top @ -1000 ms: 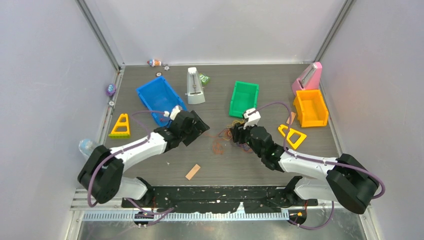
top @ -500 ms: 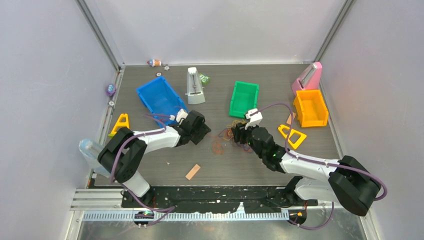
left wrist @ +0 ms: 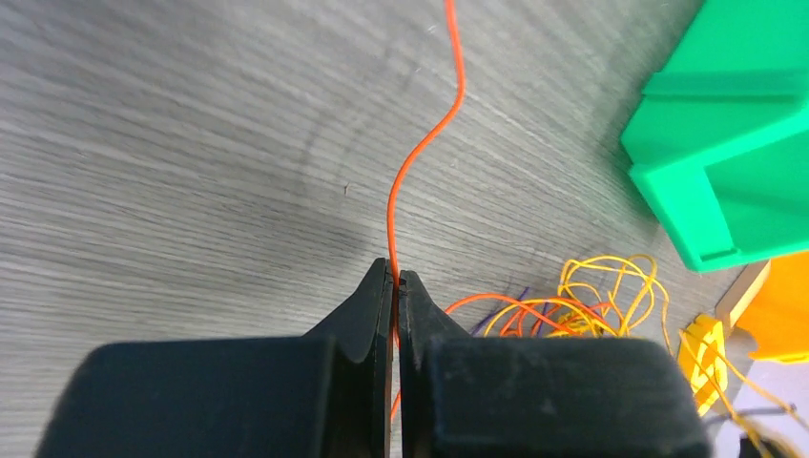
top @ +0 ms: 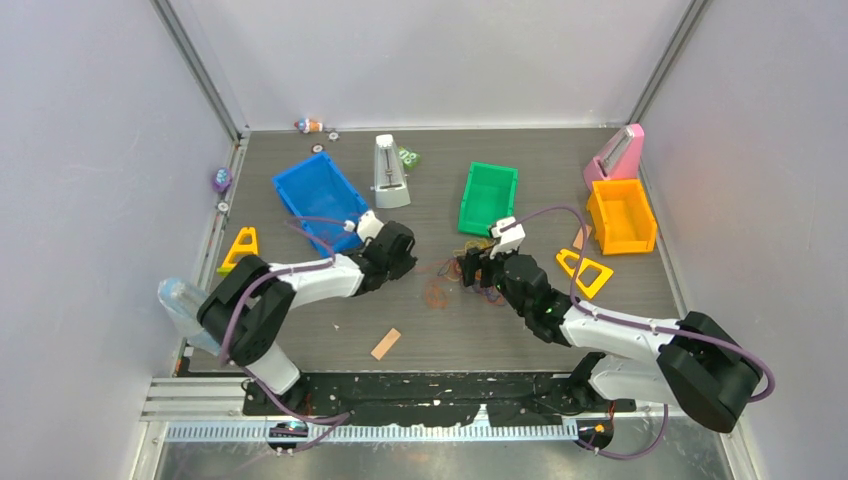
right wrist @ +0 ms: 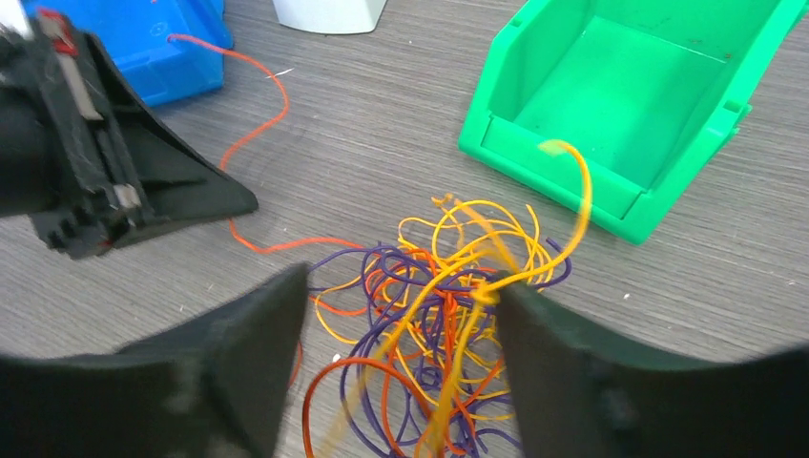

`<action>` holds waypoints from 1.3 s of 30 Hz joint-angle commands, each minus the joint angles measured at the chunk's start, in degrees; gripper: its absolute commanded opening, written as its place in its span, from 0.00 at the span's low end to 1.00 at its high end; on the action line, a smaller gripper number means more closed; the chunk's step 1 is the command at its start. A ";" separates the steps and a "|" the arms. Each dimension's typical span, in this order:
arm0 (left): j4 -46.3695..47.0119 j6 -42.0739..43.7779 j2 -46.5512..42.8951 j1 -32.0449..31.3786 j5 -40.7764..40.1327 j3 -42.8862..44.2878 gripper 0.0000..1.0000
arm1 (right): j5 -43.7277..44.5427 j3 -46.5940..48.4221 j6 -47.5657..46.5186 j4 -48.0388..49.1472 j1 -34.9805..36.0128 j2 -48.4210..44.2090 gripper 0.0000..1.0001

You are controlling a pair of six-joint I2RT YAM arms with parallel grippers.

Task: Untangle the cables

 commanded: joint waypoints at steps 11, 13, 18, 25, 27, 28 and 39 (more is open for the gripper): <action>-1.78 23.78 -19.70 0.17 0.09 0.83 0.00 | 7.43 16.40 3.84 -18.53 0.32 15.61 0.97; -2.85 24.88 -21.90 0.85 0.38 1.29 0.00 | 9.20 18.11 4.26 -21.01 0.28 17.52 0.99; -6.98 26.98 -28.06 6.09 5.96 3.44 0.00 | 13.80 18.78 5.77 -23.66 -0.05 18.53 0.88; -19.10 32.80 -33.13 16.36 10.84 10.33 0.00 | 12.80 19.34 8.55 -25.91 -2.52 19.63 0.60; -22.03 35.17 -33.12 17.78 10.64 13.27 0.00 | 12.74 19.42 8.99 -26.08 -2.88 19.59 0.55; -23.61 35.97 -32.99 18.84 10.84 14.32 0.00 | 12.81 19.40 9.08 -26.20 -3.04 19.63 0.50; -24.21 38.80 -30.24 33.69 15.65 17.79 0.00 | 12.32 18.20 9.29 -25.02 -3.40 18.40 0.46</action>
